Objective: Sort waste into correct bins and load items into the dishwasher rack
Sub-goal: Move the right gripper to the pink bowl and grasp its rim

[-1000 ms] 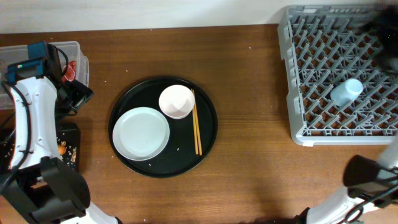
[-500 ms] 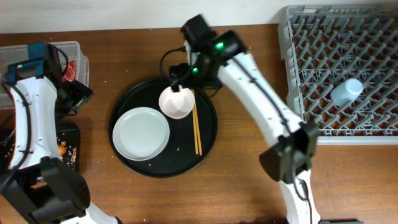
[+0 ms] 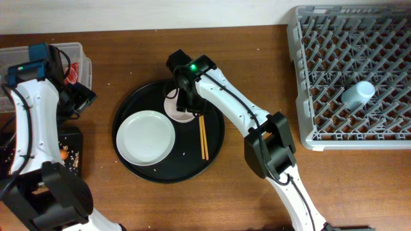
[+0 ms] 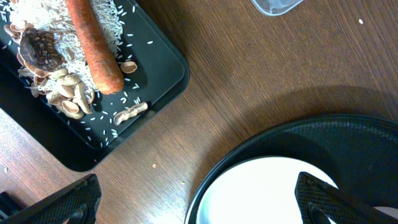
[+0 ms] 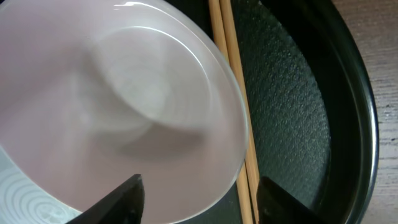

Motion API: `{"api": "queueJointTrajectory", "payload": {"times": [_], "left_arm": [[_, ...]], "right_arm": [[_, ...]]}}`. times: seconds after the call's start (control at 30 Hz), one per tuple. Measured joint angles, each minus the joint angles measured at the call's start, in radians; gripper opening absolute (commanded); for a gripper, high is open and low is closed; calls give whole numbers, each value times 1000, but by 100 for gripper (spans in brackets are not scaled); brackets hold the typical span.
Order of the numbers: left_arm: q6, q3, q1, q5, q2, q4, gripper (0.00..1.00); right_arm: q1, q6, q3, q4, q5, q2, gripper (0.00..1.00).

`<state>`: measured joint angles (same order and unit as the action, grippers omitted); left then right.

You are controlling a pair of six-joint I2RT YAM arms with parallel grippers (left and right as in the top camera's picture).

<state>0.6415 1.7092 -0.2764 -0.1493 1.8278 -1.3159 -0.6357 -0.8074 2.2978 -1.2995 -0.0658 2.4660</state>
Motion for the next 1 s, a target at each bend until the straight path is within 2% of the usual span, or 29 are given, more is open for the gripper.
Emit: {"api": "queueJointTrajectory", "payload": {"times": [0.03, 0.1, 0.2, 0.23, 0.3, 0.37, 0.43, 0.8, 1.0], "left_arm": [[0, 0, 0, 0, 0, 0, 99], [0, 0, 0, 0, 0, 0, 99], [0, 0, 0, 0, 0, 0, 99], [0, 0, 0, 0, 0, 0, 99], [0, 0, 0, 0, 0, 0, 99], [0, 0, 0, 0, 0, 0, 99], [0, 0, 0, 0, 0, 0, 99], [0, 0, 0, 0, 0, 0, 99], [0, 0, 0, 0, 0, 0, 99]], "right_arm": [[0, -6, 0, 0, 2, 1, 52], [-1, -19, 0, 0, 2, 10, 44], [-3, -30, 0, 2, 5, 30, 41], [-3, -30, 0, 7, 6, 32, 37], [-3, -31, 0, 7, 6, 32, 23], [-3, -33, 0, 6, 6, 32, 20], [-2, -32, 0, 5, 6, 32, 4], [61, -31, 0, -30, -13, 14, 4], [271, 46, 30, -19, -76, -212, 4]]}}
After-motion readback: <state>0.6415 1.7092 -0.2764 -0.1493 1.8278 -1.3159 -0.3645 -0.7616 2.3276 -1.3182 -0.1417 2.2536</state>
